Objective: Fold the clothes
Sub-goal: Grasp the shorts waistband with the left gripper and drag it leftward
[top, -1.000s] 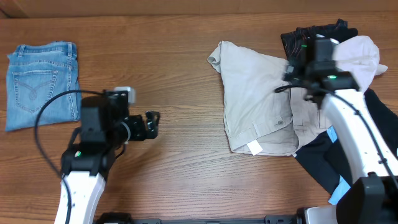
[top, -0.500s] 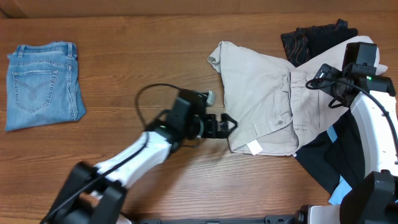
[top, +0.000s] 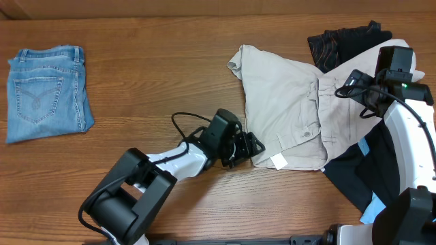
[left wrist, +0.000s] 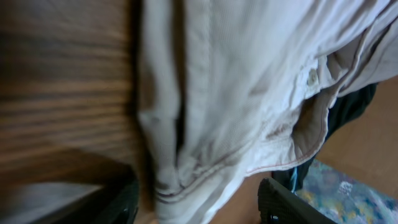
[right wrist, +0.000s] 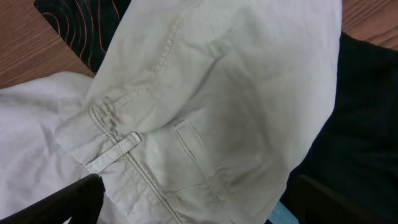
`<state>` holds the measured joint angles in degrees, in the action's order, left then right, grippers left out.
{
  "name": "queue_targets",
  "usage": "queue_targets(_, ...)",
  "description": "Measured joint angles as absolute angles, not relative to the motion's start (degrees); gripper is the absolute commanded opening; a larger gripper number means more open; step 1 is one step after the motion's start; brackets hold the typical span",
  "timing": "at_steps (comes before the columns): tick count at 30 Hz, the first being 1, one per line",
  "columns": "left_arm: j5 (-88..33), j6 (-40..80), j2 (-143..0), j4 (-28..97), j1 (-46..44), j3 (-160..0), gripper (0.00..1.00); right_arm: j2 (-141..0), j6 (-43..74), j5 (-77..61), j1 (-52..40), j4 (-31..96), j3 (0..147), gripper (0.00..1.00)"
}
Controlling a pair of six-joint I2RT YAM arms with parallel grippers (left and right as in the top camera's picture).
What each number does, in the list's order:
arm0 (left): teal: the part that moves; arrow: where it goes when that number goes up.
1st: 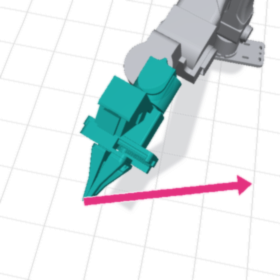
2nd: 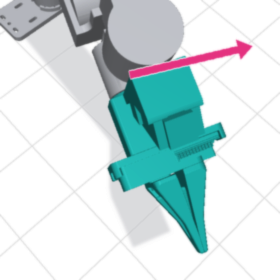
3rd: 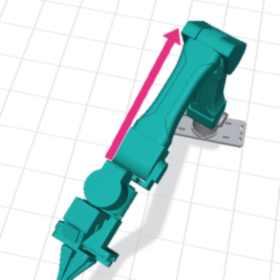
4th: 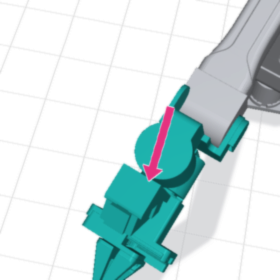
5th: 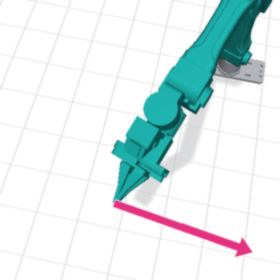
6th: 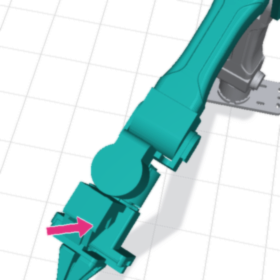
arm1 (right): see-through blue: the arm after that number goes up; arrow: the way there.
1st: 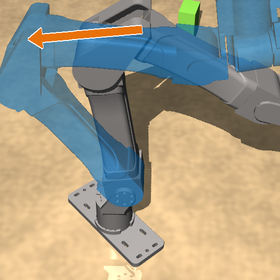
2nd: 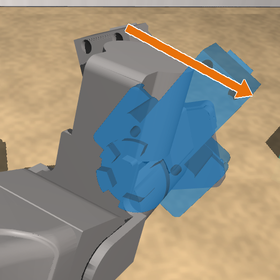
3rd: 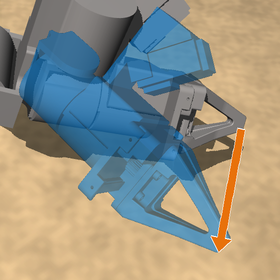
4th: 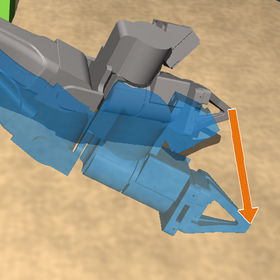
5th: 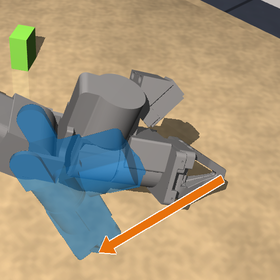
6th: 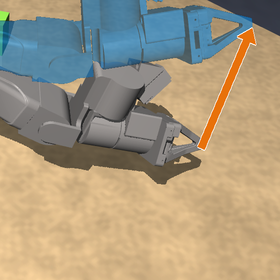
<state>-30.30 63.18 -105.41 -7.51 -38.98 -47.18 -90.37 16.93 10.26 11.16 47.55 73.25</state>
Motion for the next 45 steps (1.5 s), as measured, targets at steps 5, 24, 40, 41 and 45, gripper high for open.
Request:
queue_targets(5,-30.13,65.78,-106.19,-7.20,-42.68,-47.20,0.04,-90.37,16.93,10.28,11.16,47.57,73.25,1.00)
queue_targets(24,-23.49,41.25,-86.67,9.58,12.03,-59.11,1.00,-90.37,16.91,10.28,11.16,47.57,73.25,1.00)
queue_targets(40,-15.35,16.51,-87.18,7.62,-6.72,-59.29,1.00,-90.37,16.91,7.92,11.16,47.24,73.25,1.00)
queue_targets(41,-14.31,15.25,-87.68,6.94,-8.08,-59.29,1.00,-90.37,16.91,7.84,11.16,47.18,73.25,1.00)
queue_targets(45,-11.53,13.30,-93.17,3.66,-9.78,-59.33,1.00,-90.37,16.93,7.68,11.16,47.20,73.25,1.00)
